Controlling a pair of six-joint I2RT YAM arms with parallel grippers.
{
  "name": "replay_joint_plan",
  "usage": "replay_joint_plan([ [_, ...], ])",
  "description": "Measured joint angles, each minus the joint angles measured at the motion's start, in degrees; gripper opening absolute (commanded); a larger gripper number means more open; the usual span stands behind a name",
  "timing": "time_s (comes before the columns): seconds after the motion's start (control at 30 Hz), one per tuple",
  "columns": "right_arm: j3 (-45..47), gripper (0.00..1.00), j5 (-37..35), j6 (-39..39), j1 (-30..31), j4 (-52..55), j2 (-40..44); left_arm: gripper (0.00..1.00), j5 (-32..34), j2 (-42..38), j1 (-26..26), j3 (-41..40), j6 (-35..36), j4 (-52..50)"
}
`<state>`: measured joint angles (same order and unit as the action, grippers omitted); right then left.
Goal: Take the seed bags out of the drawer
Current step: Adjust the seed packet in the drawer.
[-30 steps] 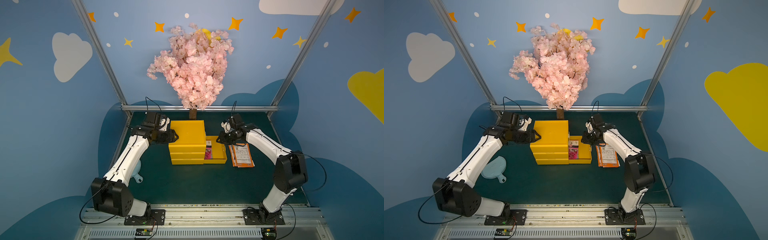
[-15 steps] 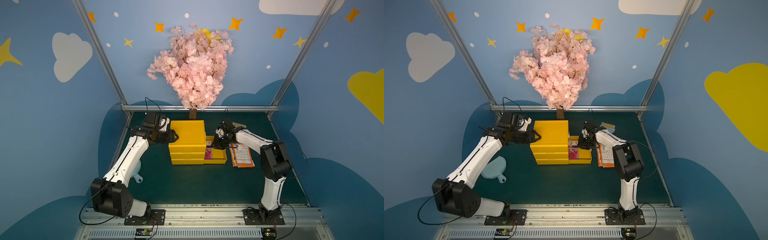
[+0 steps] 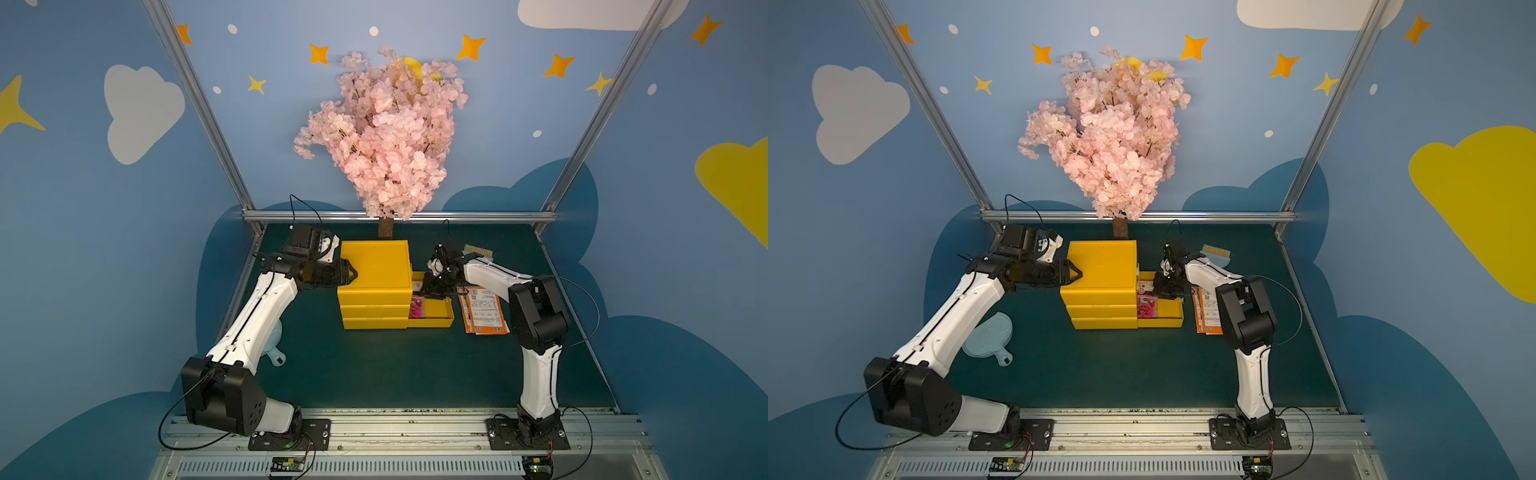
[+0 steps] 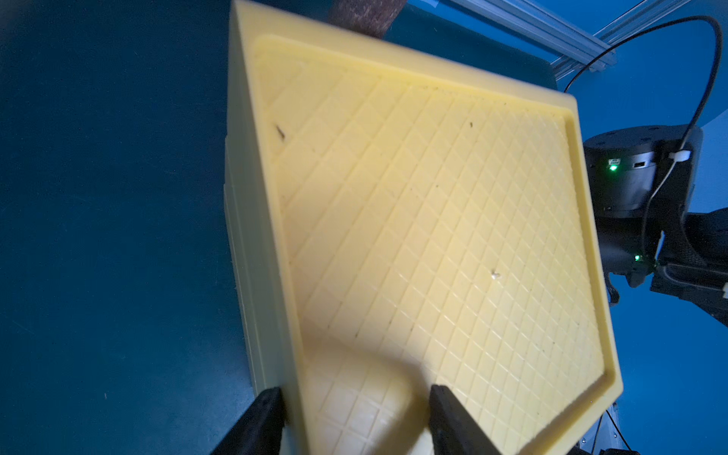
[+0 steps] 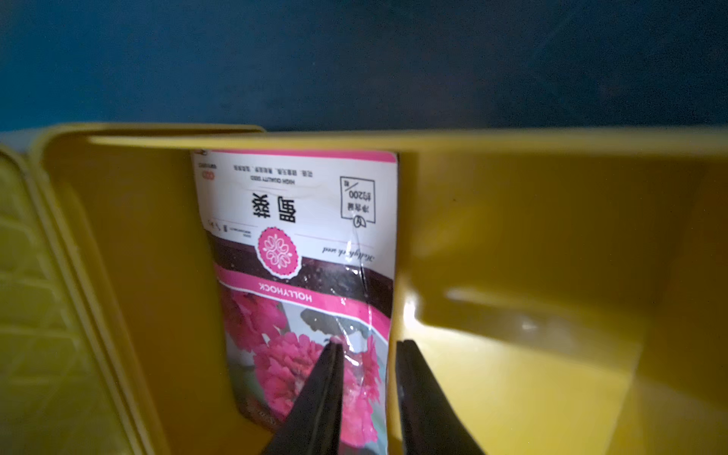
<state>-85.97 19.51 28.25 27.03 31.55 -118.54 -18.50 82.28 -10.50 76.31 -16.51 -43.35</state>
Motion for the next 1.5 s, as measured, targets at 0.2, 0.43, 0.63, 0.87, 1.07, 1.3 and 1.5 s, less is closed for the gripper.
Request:
replay_joint_plan([
  [0.2, -0.9, 0.19, -0.3, -0.1, 0.2, 0.0, -1.2, 0.6, 0.0, 0.0, 0.0, 0.0, 0.0, 0.0],
  [0.43, -1.3, 0.22, -1.3, -0.2, 0.3, 0.8, -1.5, 0.6, -0.1, 0.1, 0.0, 0.0, 0.0, 0.1],
  [0.63, -1.3, 0.24, -2.0, -0.4, 0.6, 1.2, -1.5, 0.6, -0.1, 0.1, 0.0, 0.0, 0.0, 0.1],
  [0.87, -1.3, 0.24, -2.4, -1.3, 0.6, 1.8, -1.5, 0.6, -0.2, 0.1, 0.0, 0.0, 0.0, 0.1],
  [1.07, -2.0, 0.23, -2.4, -1.4, 0.7, 2.5, -1.6, 0.6, -0.2, 0.2, 0.0, 0.1, 0.0, 0.1],
  [1.3, -2.3, 0.2, -2.5, -1.5, 0.9, 2.6, -2.2, 0.6, -0.2, 0.2, 0.0, 0.1, 0.0, 0.1],
  [1.5, -2.3, 0.13, -2.5, -1.5, 0.9, 2.5, -2.6, 0.6, -0.2, 0.2, 0.0, 0.1, 0.0, 0.1],
])
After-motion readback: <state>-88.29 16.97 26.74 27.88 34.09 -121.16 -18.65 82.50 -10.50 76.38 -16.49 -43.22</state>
